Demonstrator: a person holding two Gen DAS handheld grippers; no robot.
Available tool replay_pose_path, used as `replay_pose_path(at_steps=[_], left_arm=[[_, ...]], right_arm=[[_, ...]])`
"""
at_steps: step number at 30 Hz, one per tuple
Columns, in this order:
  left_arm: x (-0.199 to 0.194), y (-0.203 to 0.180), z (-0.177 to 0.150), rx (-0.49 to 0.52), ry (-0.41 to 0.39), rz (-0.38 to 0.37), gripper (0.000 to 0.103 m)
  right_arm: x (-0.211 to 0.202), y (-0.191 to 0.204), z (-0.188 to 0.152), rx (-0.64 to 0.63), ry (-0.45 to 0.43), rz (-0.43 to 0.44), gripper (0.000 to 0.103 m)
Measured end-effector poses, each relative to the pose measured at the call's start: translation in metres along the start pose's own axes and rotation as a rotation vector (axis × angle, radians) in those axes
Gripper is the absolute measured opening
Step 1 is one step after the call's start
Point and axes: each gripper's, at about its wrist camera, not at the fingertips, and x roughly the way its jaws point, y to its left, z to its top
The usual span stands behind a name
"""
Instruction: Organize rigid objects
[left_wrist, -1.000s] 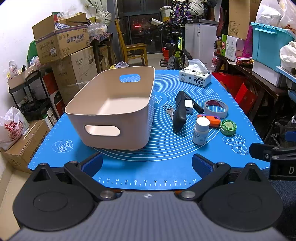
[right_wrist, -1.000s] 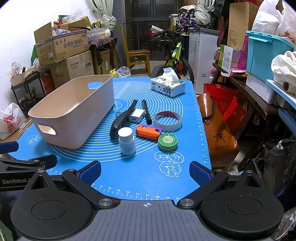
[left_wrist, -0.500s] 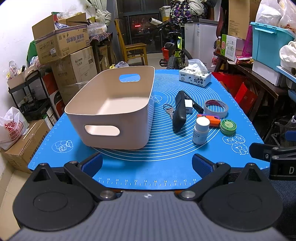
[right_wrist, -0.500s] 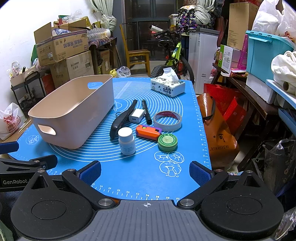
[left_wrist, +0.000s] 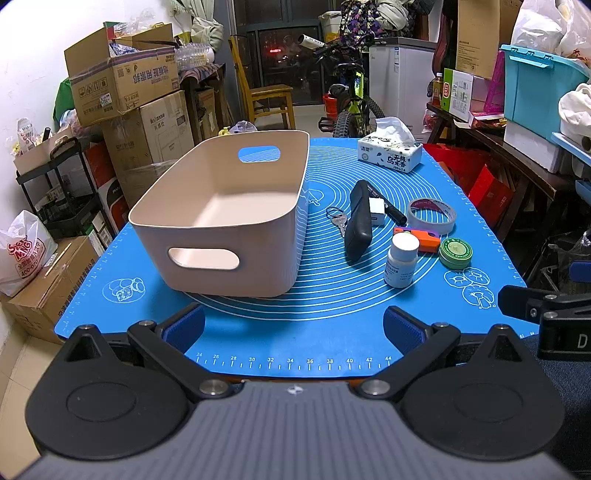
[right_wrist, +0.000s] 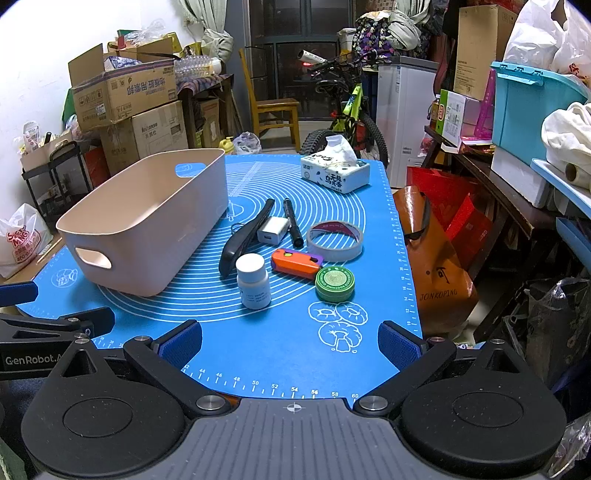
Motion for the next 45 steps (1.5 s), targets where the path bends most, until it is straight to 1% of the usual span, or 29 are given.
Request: replay_pose_path(at_steps=[21, 26, 30, 33, 36, 40, 45], left_arm=[[0.000, 0.000, 0.000, 0.002, 0.000, 0.000, 0.102], [0.000, 0.000, 0.000, 0.008, -0.002, -0.002, 0.102], [-0.003, 0.002, 0.004, -0.002, -0.008, 0.000, 0.102], [-0.006, 0.008, 0.011, -0.011, -0.021, 0.001, 0.102], [-0.010, 0.016, 0.022, -0.022, -0.040, 0.020, 0.102], [-0.015, 0.031, 0.045, -0.027, -0.060, 0.041, 0.102], [-0.020, 0.052, 0.081, -0.042, -0.114, 0.078, 0.102]], right_arm=[[0.000, 0.000, 0.000, -0.001, 0.001, -0.001, 0.100], [0.001, 0.002, 0.000, -0.018, 0.006, -0.006, 0.100], [-0.001, 0.001, 0.002, -0.012, 0.003, -0.007, 0.100], [-0.003, 0.000, 0.008, -0.007, 0.009, -0.001, 0.100], [-0.005, -0.001, 0.016, 0.000, 0.010, 0.012, 0.100], [-0.007, 0.003, 0.027, 0.000, -0.011, 0.017, 0.100], [-0.005, 0.007, 0.043, 0.014, -0.041, 0.029, 0.100]])
